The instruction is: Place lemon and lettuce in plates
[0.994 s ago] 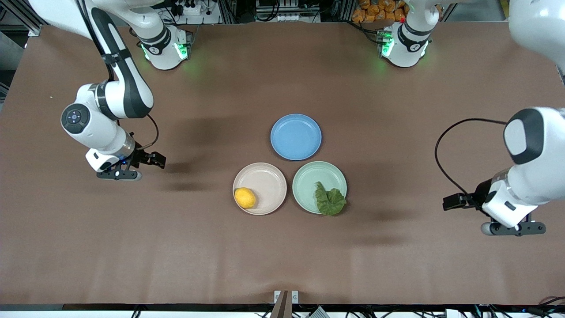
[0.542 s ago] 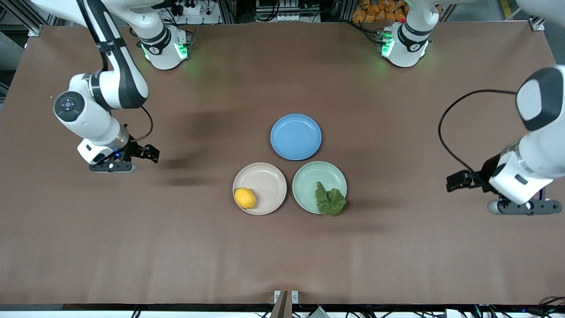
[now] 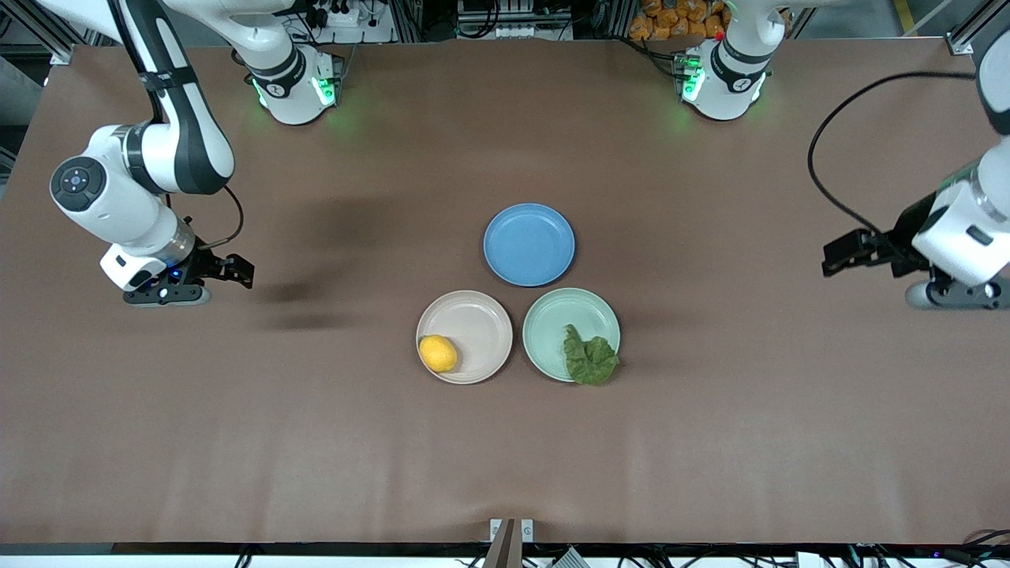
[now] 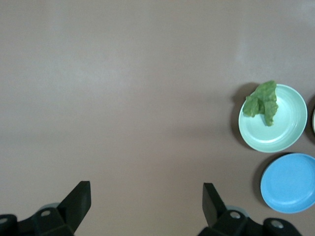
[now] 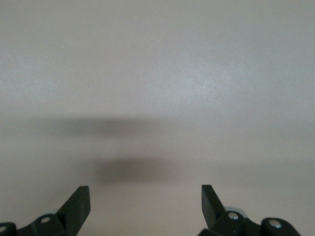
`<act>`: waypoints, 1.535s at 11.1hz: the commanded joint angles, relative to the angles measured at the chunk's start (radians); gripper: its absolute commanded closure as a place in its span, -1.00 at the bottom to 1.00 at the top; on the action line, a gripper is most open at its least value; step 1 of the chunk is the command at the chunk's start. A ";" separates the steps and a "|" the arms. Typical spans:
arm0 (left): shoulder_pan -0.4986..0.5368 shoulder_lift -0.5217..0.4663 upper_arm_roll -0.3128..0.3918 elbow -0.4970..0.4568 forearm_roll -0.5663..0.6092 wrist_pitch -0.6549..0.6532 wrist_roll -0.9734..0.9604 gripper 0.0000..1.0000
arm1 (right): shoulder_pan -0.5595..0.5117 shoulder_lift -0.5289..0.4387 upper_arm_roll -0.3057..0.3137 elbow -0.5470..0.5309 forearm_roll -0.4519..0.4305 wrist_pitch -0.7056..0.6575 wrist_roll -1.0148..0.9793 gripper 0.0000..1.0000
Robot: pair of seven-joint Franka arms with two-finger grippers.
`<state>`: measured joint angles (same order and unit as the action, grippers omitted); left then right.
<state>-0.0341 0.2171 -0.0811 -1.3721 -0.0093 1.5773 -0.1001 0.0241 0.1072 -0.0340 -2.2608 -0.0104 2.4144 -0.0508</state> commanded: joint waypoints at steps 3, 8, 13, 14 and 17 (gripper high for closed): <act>-0.001 -0.106 0.017 -0.047 -0.029 -0.061 -0.009 -1.00 | -0.004 -0.154 0.011 -0.031 -0.017 -0.119 0.015 -1.00; 0.003 -0.120 0.015 -0.048 -0.028 -0.103 -0.006 -1.00 | -0.010 -0.213 0.009 0.024 -0.017 -0.166 0.015 -1.00; 0.003 -0.102 0.015 -0.047 -0.023 -0.102 -0.010 -1.00 | -0.013 -0.198 0.008 0.308 -0.020 -0.457 0.011 -1.00; 0.003 -0.102 0.014 -0.048 -0.021 -0.102 -0.009 -1.00 | -0.033 -0.198 0.009 0.346 -0.020 -0.504 0.006 -1.00; -0.001 -0.097 0.014 -0.048 -0.021 -0.100 -0.009 -1.00 | -0.073 -0.204 0.009 0.487 -0.016 -0.624 -0.079 -1.00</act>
<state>-0.0300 0.1230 -0.0722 -1.4172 -0.0101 1.4804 -0.1001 -0.0148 -0.0972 -0.0340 -1.8788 -0.0133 1.8682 -0.0522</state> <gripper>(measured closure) 0.000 0.000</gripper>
